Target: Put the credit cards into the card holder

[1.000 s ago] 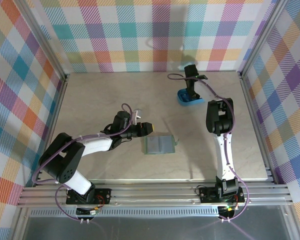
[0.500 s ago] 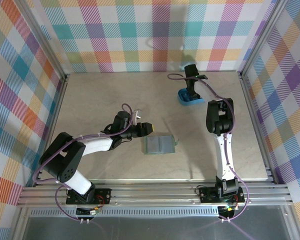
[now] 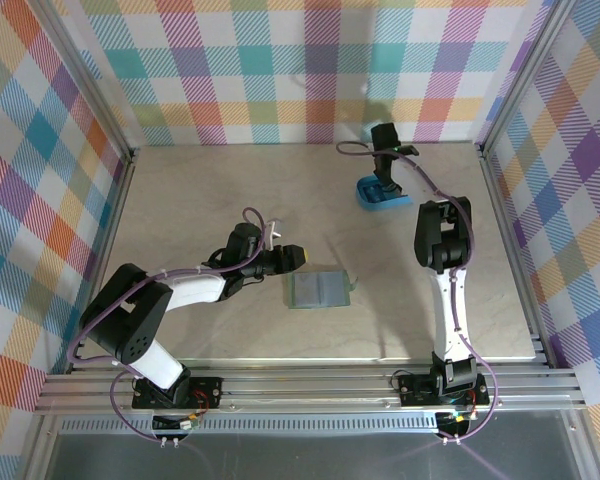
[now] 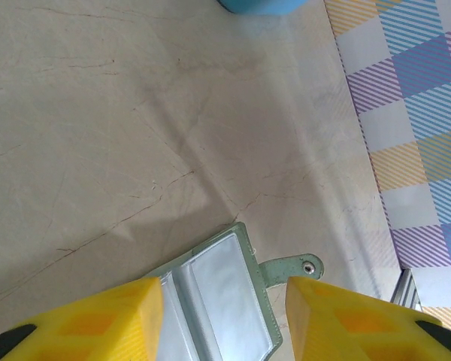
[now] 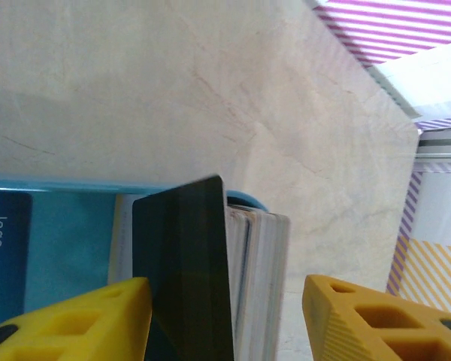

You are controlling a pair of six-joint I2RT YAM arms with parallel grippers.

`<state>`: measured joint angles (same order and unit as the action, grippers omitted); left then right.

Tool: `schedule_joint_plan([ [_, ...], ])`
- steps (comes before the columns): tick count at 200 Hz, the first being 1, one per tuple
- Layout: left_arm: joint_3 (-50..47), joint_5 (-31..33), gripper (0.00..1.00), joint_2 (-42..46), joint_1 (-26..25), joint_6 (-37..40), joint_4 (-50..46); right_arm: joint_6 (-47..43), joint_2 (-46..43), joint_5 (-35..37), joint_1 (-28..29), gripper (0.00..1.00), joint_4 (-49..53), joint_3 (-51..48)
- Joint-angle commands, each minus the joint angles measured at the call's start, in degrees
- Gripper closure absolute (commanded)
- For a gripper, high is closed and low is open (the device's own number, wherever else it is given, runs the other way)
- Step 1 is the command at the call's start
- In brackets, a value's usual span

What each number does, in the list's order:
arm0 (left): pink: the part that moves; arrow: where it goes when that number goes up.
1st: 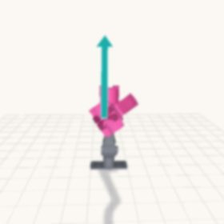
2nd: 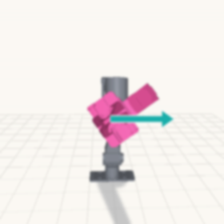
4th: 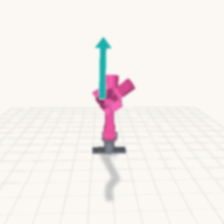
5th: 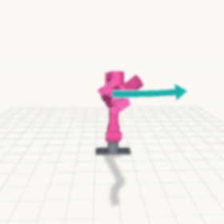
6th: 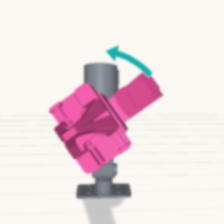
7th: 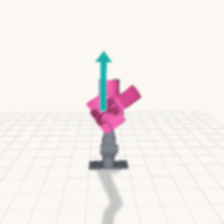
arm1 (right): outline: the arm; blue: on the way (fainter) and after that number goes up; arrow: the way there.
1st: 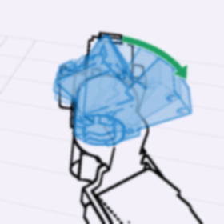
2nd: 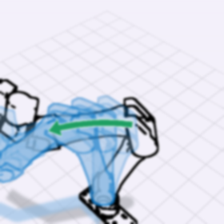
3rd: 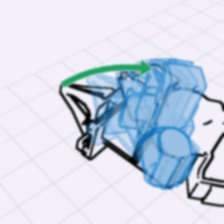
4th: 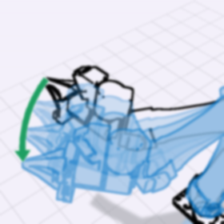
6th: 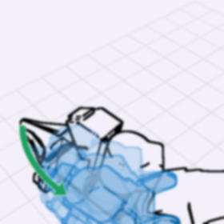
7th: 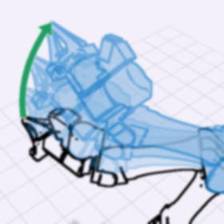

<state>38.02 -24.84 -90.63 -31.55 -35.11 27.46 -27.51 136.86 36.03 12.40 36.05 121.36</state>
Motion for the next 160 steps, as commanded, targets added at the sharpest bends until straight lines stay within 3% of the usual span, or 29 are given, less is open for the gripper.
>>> schedule_joint_plan([
  [1,-0.5,-0.3,0.53,-1.1,0.7,-0.4,2.6,0.2,-3.3,0.9,-0.2,0.47,-0.1,1.0],
  [125,0.0,-1.1,0.55,-3.7,0.7,-1.8,4.7,2.3,-4.6,-1.3,0.1,0.78,2.5,0.9],
  [160,-0.4,-1.3,0.55,-5.1,0.7,-3.2,7.5,5.1,-8.7,-1.8,1.7,0.88,1.1,-4.0],
])
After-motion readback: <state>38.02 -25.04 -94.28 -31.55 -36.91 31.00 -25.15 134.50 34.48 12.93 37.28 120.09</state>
